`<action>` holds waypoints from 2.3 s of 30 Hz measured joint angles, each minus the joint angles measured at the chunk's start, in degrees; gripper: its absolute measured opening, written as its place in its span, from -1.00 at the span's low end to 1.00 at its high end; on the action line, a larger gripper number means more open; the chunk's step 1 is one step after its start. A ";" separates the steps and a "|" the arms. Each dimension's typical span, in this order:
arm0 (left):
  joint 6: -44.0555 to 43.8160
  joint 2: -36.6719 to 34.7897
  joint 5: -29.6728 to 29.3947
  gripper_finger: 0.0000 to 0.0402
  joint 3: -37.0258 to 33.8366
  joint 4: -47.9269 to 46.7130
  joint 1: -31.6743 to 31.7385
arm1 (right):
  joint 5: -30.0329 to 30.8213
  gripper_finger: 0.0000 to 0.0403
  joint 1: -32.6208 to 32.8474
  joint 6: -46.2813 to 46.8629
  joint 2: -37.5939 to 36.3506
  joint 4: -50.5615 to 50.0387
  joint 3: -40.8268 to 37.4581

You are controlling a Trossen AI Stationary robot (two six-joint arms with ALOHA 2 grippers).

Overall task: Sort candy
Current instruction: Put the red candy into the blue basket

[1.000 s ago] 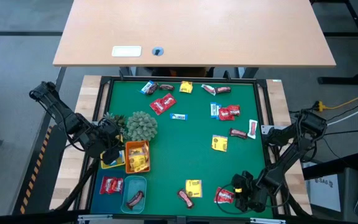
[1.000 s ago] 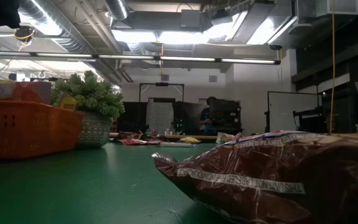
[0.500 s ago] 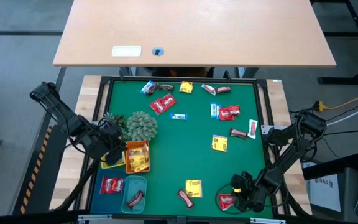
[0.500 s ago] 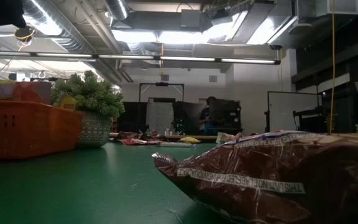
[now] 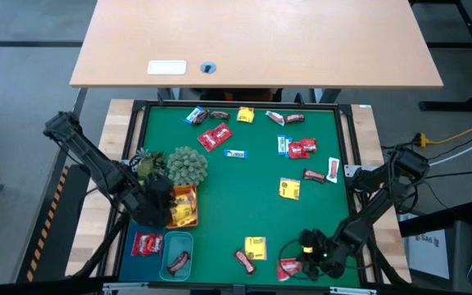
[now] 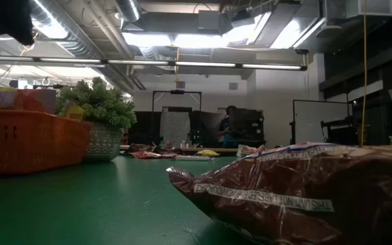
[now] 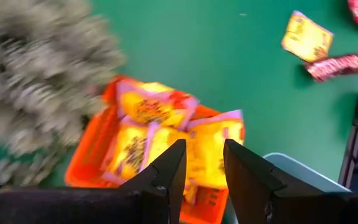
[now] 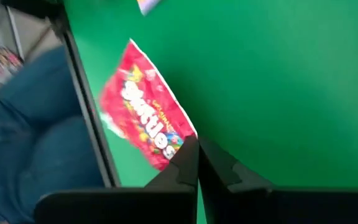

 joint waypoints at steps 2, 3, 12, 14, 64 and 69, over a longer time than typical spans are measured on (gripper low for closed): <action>4.39 1.62 0.00 -0.49 0.00 3.17 0.00 | 0.00 -0.99 -1.57 -0.24 0.01 2.02 0.02; 6.92 2.42 -0.10 -0.49 0.00 5.19 0.00 | 0.00 -0.99 -2.36 -0.42 -0.01 2.89 0.02; 24.93 9.44 -0.88 -0.49 0.00 24.24 0.02 | -2.05 -0.99 -9.45 -3.82 -0.07 7.15 0.09; 27.60 10.94 -1.09 -0.49 0.00 28.08 0.02 | -2.12 -0.99 -10.81 -5.13 -0.09 7.63 0.09; 32.56 32.92 15.38 -0.22 0.02 62.18 14.64 | 5.16 -1.00 -22.75 -21.91 -0.20 21.32 0.09; 32.58 32.92 15.41 -0.22 0.02 62.37 15.57 | 6.58 -1.00 -22.75 -23.32 -0.20 23.72 0.09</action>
